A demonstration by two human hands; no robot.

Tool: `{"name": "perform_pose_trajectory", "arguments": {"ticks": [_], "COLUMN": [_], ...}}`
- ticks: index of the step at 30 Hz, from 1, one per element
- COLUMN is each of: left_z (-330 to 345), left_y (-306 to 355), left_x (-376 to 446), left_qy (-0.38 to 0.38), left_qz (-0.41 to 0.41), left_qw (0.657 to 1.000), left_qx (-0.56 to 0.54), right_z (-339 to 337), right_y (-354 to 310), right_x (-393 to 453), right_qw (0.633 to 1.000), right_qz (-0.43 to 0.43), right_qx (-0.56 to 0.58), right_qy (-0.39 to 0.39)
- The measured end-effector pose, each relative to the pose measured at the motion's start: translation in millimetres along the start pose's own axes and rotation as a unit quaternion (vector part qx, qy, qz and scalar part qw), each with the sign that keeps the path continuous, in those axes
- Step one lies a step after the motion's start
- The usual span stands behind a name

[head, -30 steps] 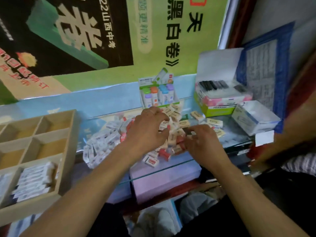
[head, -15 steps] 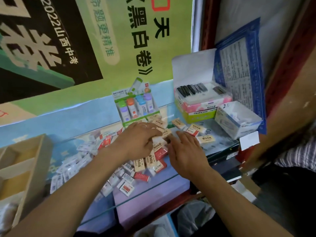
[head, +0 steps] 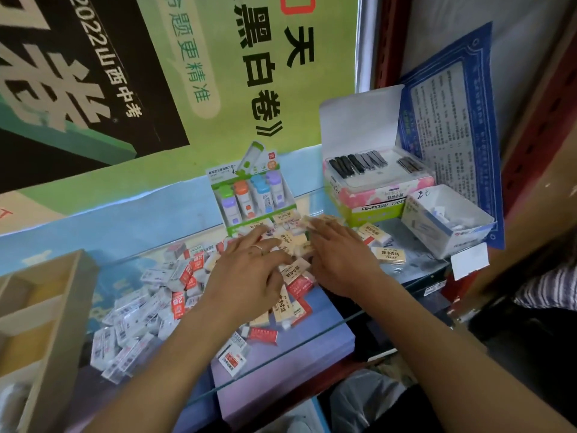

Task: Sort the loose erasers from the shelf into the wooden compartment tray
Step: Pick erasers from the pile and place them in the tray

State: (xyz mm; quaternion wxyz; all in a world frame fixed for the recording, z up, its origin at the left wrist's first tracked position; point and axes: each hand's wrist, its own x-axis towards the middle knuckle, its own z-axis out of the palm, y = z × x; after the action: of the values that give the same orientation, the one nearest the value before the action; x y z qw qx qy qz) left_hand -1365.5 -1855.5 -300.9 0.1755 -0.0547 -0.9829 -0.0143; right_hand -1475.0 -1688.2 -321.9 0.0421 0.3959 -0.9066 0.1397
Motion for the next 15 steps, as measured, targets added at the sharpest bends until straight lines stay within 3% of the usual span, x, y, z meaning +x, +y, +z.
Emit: {"name": "perform_pose_trajectory", "arguments": {"ticks": [6,9,12,15], "left_z": [1.4,0.3,-2.1,-5.1], "left_y": [-1.2,-3.5,-6.4,-11.7], "left_x": [-5.6,-7.8,-9.3,-8.3], "left_qy": [0.043,0.041,0.025,0.016], "left_qz": [-0.066,-0.085,-0.079,-0.082], "left_qw": [0.996,0.994,0.994,0.994], "left_qx": [-0.042,-0.054,-0.070,-0.073], "right_z": [3.1,0.0,1.5,4.6], "right_y": [4.0,2.3,-4.8,-6.1], "right_x": [-6.6,-6.7,-2.2,1.8], "right_qw": [0.998,0.999,0.997,0.994], "right_qz": [0.052,0.002,-0.076,-0.096], "right_qx": [-0.033,0.008,0.025,0.041], "right_qy": [0.033,0.034,-0.019,-0.029]}}
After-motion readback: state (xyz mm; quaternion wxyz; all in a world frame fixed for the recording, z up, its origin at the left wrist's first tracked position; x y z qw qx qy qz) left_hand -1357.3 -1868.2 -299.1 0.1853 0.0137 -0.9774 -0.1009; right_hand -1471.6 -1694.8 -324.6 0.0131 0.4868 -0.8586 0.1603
